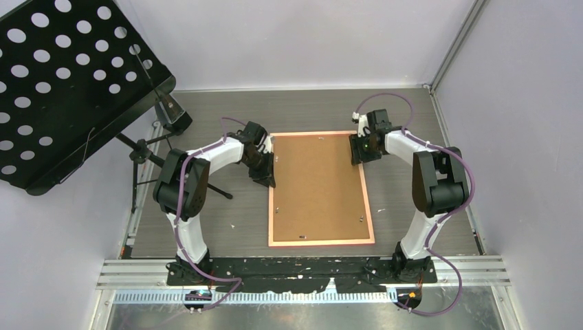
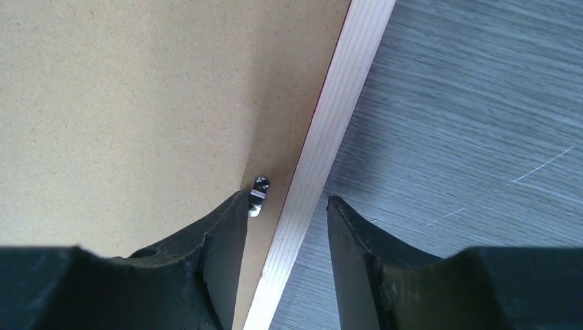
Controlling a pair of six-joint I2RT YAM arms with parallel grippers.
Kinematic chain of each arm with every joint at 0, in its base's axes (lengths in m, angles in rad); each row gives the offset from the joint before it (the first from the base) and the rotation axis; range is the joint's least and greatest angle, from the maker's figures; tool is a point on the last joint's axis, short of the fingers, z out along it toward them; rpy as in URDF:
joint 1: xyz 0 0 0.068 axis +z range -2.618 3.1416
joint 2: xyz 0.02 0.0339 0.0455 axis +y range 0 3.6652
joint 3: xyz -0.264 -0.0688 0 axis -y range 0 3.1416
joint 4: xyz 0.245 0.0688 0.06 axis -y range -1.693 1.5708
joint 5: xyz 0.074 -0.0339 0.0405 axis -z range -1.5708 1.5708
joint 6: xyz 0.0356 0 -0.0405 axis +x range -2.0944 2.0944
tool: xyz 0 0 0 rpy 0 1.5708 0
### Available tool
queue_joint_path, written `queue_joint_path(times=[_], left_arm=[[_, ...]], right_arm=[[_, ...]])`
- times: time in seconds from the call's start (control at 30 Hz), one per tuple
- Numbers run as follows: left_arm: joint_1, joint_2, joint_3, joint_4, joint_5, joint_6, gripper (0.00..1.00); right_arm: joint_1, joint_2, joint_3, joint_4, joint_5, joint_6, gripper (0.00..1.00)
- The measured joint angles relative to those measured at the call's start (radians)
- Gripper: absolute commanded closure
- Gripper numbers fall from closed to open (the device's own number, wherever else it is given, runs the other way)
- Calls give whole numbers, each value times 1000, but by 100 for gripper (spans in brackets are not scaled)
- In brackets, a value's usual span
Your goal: Put the photo into the frame
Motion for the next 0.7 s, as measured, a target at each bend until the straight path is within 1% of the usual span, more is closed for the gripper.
queue_joint_path(times=[0.3, 0.57, 0.7], left_arm=[[2, 0, 0, 0, 0, 0, 100], [3, 0, 0, 0, 0, -6, 100], [4, 0, 0, 2, 0, -8, 100]], right_arm=[[2, 0, 5, -13, 2, -21, 62], [3, 0, 17, -33, 19, -55, 65], [3, 0, 22, -42, 26, -70, 68]])
